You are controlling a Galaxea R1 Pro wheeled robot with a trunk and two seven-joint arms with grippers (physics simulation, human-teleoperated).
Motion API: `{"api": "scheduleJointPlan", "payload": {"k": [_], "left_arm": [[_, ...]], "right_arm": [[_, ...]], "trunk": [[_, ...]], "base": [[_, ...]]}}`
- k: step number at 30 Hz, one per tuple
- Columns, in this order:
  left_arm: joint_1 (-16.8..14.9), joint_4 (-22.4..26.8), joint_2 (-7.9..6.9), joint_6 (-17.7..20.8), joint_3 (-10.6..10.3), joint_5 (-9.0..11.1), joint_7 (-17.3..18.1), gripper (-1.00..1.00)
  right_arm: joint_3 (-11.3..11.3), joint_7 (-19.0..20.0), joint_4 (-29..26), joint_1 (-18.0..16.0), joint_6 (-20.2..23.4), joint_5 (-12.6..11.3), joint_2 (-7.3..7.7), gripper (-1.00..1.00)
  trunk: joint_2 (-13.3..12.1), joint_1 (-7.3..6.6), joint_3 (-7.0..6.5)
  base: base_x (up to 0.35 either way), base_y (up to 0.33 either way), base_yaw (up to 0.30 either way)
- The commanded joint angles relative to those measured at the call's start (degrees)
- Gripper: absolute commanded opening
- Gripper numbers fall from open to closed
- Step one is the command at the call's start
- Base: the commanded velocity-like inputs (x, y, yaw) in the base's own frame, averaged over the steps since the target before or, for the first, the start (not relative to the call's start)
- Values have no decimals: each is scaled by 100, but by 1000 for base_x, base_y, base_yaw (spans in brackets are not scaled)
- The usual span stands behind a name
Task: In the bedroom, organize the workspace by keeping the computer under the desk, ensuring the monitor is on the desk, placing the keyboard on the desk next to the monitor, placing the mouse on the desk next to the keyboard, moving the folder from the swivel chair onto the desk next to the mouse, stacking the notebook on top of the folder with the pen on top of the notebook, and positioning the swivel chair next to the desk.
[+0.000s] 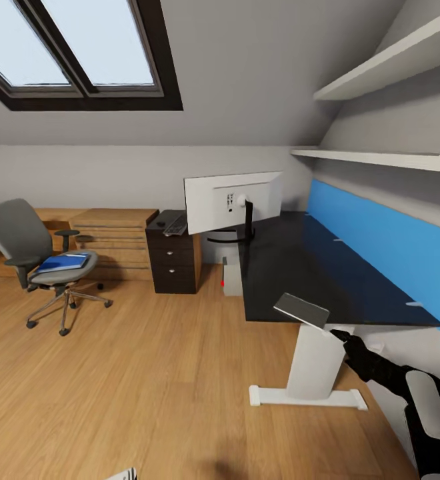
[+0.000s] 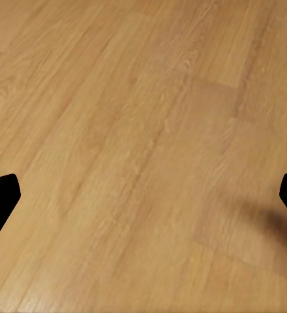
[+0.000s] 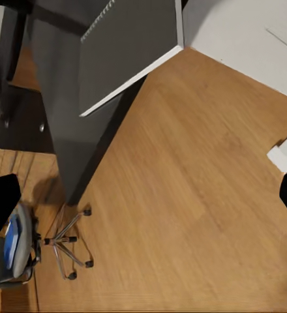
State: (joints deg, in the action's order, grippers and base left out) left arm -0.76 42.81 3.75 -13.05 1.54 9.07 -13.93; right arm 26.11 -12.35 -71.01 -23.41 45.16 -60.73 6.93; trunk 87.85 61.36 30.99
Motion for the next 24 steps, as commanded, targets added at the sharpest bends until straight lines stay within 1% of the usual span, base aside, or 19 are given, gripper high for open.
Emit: {"api": "scheduleJointPlan", "payload": {"k": [1, 6, 9, 13, 24], "left_arm": [[-3, -1, 3, -22, 4, 42, 4, 100], [-3, -1, 4, -22, 5, 39, 4, 100], [-3, -1, 3, -22, 5, 36, 4, 100], [-3, -1, 7, -22, 10, 34, 4, 100], [-3, 14, 15, -26, 2, 34, 4, 100]], "right_arm": [[27, -54, 1, -6, 51, -219, 36, 100], [127, -48, 25, -6, 136, -932, 222, 100], [154, -42, 102, -6, 145, -1201, 280, 100], [169, -31, 367, -2, 172, -1300, 305, 100], [175, 10, 468, 19, 364, -1287, 301, 100]], "trunk": [[45, 22, 24], [245, 132, 114], [366, 198, 168], [526, 286, 240], [967, 527, 437]], "base": [[0, 0, 0], [0, 0, 0], [0, 0, 0], [0, 0, 0], [0, 0, 0]]}}
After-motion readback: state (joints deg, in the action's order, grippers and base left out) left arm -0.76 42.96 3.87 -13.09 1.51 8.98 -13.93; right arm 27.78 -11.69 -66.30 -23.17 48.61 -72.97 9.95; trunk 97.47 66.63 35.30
